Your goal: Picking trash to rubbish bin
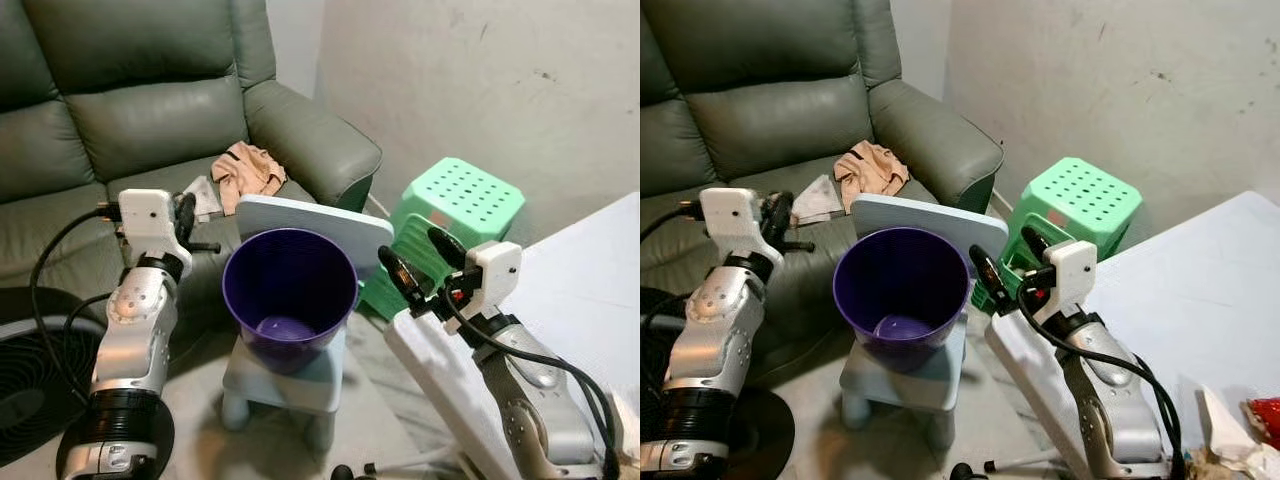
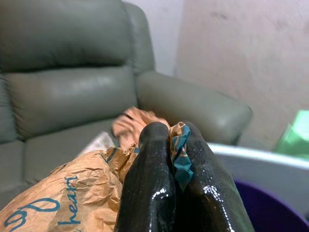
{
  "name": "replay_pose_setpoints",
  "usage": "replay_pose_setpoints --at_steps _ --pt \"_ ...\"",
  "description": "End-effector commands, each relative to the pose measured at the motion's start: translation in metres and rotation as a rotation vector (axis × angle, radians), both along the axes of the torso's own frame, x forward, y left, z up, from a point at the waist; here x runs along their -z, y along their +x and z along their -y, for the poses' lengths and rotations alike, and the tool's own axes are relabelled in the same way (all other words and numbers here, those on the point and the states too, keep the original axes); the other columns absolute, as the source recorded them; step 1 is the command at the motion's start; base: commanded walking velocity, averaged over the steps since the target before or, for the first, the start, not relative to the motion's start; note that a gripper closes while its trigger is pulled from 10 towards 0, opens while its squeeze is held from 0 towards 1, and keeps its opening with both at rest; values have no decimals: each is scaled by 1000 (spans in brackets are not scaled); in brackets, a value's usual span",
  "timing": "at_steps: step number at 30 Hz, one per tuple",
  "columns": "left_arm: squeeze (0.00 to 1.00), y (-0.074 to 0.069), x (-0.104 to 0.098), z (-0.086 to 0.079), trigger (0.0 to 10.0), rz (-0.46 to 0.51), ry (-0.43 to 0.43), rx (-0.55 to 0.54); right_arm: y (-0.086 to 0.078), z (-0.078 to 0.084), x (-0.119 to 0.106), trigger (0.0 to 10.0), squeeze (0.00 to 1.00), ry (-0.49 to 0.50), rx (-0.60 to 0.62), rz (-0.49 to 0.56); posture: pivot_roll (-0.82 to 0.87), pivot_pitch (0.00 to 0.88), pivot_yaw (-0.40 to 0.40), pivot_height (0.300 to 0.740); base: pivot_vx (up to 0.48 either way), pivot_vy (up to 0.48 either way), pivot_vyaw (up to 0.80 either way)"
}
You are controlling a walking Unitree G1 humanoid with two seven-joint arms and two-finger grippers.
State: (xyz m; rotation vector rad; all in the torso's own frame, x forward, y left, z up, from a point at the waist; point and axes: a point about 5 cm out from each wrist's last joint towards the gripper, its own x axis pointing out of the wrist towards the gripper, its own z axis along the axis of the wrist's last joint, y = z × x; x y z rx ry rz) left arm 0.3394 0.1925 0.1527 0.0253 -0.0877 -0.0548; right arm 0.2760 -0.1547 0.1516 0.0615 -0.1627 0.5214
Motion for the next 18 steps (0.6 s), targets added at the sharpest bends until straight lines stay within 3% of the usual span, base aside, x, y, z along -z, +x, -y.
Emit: replay_pose_setpoints --at_steps 1,11,18 --pt "0 3 1 6 10000 -3 39 37 -3 4 0 10000 0 -18 -12 -11 -13 149 -108 740 0 0 0" --pt "0 17 3 13 10000 -26 95 142 -19 3 7 10000 0 -97 -118 -77 -43 239 -146 740 0 0 0" --pt "0 24 3 20 10000 -33 101 191 -31 3 6 10000 0 -98 -140 -104 -76 291 -169 740 0 0 0"
